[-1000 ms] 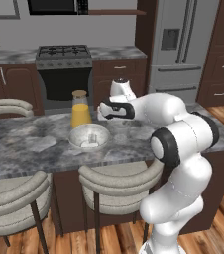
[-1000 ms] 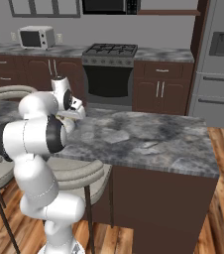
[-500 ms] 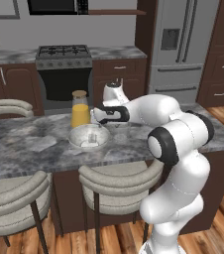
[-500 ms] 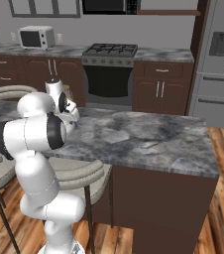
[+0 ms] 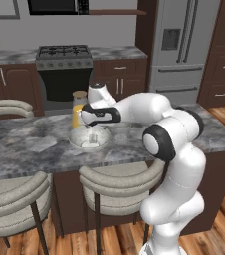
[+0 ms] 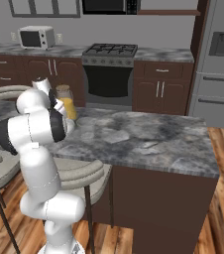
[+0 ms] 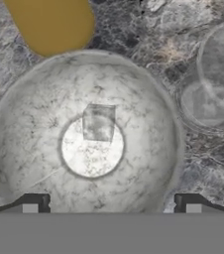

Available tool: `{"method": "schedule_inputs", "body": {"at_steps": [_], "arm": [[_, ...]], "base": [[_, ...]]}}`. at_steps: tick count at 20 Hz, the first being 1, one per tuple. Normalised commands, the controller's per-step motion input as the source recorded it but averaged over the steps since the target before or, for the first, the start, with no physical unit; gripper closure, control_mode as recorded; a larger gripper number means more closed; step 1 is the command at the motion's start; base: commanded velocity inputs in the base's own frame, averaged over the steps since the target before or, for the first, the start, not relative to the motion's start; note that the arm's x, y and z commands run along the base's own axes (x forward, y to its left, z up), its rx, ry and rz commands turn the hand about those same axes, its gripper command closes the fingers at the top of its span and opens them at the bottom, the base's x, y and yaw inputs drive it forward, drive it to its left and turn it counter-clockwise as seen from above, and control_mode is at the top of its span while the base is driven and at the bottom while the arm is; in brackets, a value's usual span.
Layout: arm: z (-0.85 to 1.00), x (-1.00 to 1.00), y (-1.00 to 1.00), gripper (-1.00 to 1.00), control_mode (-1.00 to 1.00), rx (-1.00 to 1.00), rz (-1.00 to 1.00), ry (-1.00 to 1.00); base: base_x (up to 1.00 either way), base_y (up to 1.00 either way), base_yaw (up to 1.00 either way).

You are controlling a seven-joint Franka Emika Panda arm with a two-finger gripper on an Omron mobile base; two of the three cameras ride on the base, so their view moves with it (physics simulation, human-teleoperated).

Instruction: There are two ice cubes in the ice bowl. Place both ice cubes in the glass cup.

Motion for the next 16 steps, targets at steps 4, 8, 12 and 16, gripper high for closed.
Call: {"method": "schedule_inputs", "body": {"at_steps": [4, 8, 12, 16], "arm": [[-0.27, 0.09, 0.0, -1.0, -1.0, 0.0, -0.03, 0.02], [-0.3, 0.28, 0.0, -1.0, -1.0, 0.0, -0.1, 0.0], [-0.26, 0.49, 0.04, -1.0, -1.0, 0.0, -0.12, 0.0], [-0.26, 0.26, 0.0, -1.0, -1.0, 0.0, -0.1, 0.0]], "base": [[0.0, 0.0, 0.0], [0.0, 0.0, 0.0], [0.0, 0.0, 0.0], [0.0, 0.0, 0.0]]}}
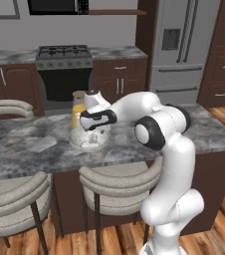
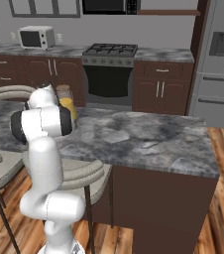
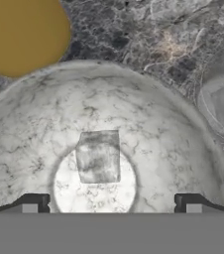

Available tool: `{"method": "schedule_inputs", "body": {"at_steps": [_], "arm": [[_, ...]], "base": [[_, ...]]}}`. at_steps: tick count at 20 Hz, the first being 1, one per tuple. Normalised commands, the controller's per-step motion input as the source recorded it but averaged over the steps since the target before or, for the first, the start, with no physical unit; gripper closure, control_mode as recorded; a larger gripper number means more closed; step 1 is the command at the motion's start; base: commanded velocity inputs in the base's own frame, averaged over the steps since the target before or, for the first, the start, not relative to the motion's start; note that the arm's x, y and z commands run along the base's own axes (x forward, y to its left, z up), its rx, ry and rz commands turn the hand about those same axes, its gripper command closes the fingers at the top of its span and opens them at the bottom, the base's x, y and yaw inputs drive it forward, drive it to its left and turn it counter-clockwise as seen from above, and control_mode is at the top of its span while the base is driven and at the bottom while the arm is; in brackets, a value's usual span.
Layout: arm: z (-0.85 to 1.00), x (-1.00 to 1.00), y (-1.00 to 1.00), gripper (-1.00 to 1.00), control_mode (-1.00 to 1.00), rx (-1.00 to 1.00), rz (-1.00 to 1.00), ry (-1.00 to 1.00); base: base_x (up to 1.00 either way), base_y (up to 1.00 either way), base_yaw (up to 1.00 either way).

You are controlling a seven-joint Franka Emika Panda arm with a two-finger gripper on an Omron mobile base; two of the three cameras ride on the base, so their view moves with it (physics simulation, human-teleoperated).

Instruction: There are two ice cubes in the ice bowl. Place both ice cubes in the glass cup.

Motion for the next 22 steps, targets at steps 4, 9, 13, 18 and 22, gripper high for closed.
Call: {"method": "schedule_inputs", "body": {"at_steps": [4, 9, 13, 18, 22], "arm": [[-0.29, 0.11, 0.0, -1.0, -1.0, 0.0, -0.07, 0.01], [-0.31, 0.05, 0.0, -1.0, -1.0, 0.0, -0.05, 0.03], [-0.23, 0.13, 0.0, -1.0, -1.0, 0.0, -0.05, 0.0], [-0.17, 0.24, 0.0, -1.0, -1.0, 0.0, -0.04, 0.0], [-0.23, 0.13, 0.0, -1.0, -1.0, 0.0, -0.01, 0.0]], "base": [[0.0, 0.0, 0.0], [0.0, 0.0, 0.0], [0.0, 0.0, 0.0], [0.0, 0.0, 0.0], [0.0, 0.0, 0.0]]}}
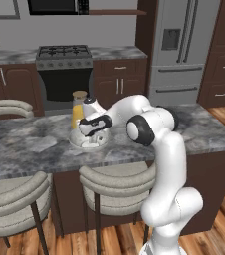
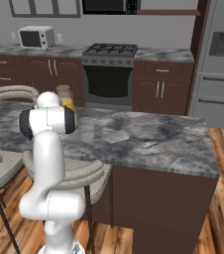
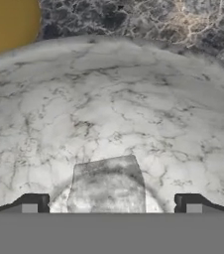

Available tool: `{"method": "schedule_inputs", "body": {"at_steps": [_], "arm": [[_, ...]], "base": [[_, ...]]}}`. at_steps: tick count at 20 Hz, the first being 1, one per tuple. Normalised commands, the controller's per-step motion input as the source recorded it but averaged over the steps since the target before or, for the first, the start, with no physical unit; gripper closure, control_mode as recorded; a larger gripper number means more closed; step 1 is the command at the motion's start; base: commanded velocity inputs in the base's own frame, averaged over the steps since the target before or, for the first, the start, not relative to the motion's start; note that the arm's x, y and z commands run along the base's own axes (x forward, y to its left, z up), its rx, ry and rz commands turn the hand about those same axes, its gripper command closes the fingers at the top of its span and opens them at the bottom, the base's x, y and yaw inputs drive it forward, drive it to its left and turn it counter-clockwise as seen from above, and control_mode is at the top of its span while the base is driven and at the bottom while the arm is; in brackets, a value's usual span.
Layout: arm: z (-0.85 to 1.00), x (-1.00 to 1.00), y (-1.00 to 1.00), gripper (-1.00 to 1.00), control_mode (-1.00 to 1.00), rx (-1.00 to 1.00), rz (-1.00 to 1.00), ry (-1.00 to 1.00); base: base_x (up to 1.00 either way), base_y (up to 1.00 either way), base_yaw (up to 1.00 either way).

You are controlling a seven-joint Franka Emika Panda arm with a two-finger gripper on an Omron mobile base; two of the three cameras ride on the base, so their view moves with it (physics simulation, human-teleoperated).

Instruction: There are two ice cubes in the ice bowl. Place both ice cubes in the glass cup.

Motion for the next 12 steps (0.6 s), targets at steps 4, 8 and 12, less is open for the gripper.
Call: {"method": "schedule_inputs", "body": {"at_steps": [4, 8, 12], "arm": [[-0.31, 0.13, 0.0, -1.0, -1.0, 0.0, 0.0, 0.0], [-0.24, 0.15, 0.0, -1.0, -1.0, 0.0, 0.0, 0.0], [-0.12, 0.0, 0.0, 1.0, -1.0, -0.01, 0.0, 0.0]], "base": [[0.0, 0.0, 0.0], [0.0, 0.0, 0.0], [0.0, 0.0, 0.0]]}}
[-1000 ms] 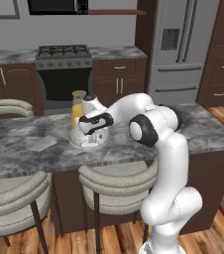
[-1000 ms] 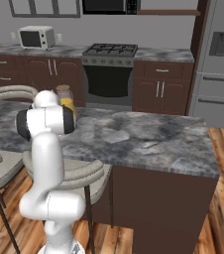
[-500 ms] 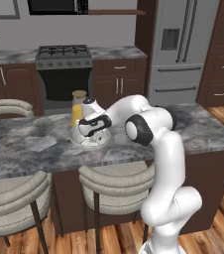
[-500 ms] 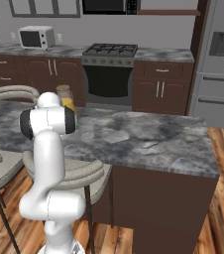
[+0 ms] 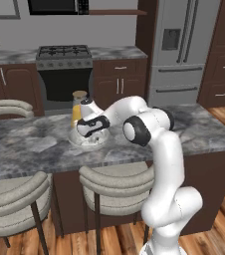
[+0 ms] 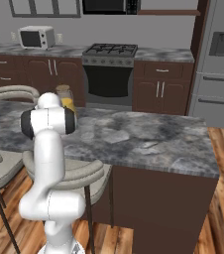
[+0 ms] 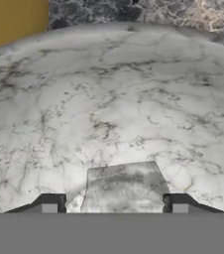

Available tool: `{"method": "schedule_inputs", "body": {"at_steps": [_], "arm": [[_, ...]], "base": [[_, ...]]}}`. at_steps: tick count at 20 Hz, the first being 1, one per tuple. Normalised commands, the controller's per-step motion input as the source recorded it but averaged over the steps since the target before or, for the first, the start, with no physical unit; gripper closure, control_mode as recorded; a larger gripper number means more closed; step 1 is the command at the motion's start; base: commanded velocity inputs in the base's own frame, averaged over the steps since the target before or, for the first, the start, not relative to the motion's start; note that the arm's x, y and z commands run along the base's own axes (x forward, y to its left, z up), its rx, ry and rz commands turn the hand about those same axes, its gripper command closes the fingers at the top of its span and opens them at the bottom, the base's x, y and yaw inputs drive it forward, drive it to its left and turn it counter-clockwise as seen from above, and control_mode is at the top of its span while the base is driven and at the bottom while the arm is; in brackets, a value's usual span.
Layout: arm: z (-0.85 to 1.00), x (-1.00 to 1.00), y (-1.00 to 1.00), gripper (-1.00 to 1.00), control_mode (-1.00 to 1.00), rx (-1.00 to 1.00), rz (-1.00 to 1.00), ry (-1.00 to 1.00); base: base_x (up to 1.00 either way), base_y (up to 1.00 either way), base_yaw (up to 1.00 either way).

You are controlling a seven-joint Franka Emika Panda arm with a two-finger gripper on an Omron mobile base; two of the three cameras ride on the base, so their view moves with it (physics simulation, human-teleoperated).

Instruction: There are two ice cubes in the ice bowl. Place both ice cubes in the glass cup.

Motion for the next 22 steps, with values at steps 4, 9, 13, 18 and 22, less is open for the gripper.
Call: {"method": "schedule_inputs", "body": {"at_steps": [4, 9, 13, 18, 22], "arm": [[0.07, -0.08, 0.0, 1.0, -1.0, 0.0, 0.0, -0.05], [0.86, -0.05, 0.0, 1.0, -1.0, 0.0, -0.04, -0.05], [0.71, -0.2, -0.13, 1.0, -1.0, 0.01, -0.02, -0.02], [0.5, -0.16, -0.32, 1.0, -1.0, 0.04, -0.02, -0.02], [0.37, 0.0, -0.52, 1.0, -1.0, 0.05, -0.01, 0.1]], "base": [[0.0, 0.0, 0.0], [0.0, 0.0, 0.0], [0.0, 0.0, 0.0], [0.0, 0.0, 0.0], [0.0, 0.0, 0.0]]}}
